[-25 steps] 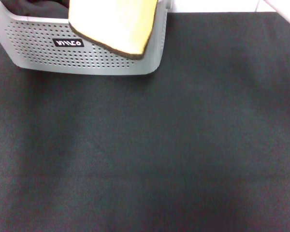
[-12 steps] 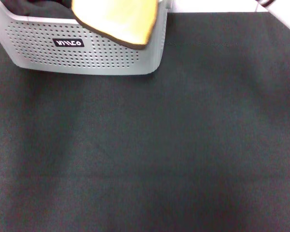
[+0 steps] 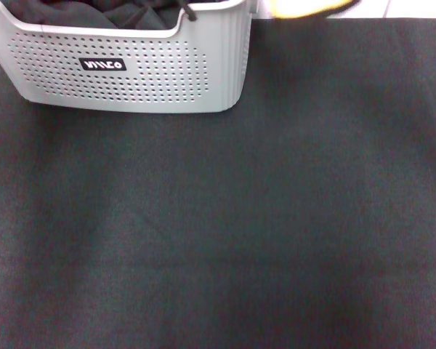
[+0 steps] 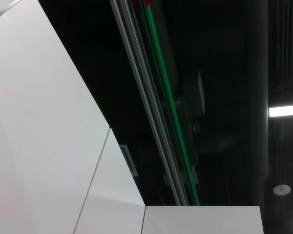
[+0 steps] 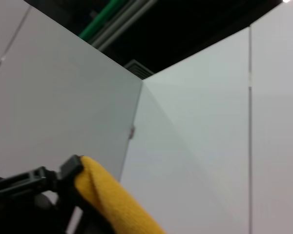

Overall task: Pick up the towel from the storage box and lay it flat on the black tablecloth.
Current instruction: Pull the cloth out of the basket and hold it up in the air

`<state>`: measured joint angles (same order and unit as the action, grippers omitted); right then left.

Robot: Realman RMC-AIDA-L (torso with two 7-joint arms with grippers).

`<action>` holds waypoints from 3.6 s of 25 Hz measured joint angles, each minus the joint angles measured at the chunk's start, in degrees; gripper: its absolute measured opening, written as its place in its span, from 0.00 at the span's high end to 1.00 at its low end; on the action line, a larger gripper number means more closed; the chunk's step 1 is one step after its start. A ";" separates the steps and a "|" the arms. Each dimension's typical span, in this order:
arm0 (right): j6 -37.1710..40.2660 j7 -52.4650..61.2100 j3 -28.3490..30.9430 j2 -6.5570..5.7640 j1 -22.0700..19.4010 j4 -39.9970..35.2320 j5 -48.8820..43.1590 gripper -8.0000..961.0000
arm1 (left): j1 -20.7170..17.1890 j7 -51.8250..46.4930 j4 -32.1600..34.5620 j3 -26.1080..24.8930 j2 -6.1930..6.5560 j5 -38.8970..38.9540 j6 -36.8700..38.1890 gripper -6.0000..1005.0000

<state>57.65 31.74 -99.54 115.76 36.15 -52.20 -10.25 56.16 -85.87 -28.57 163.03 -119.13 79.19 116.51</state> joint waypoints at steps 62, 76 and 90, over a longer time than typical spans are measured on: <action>16.33 50.00 32.68 -5.73 -9.58 -9.71 -54.66 0.20 | 11.43 5.57 -24.51 0.35 8.32 -60.71 1.20 0.98; 15.52 49.89 36.39 -6.17 -4.01 -2.74 -59.44 0.20 | 14.79 12.20 -16.30 0.23 5.50 -80.93 0.87 0.98; 14.03 49.56 36.33 -5.80 0.82 9.88 -70.67 0.20 | 20.43 11.44 -14.66 0.18 3.07 -90.16 0.54 0.98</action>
<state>71.68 81.29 -63.21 109.96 36.97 -42.31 -80.91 76.59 -74.43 -43.23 163.21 -116.05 -10.96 117.05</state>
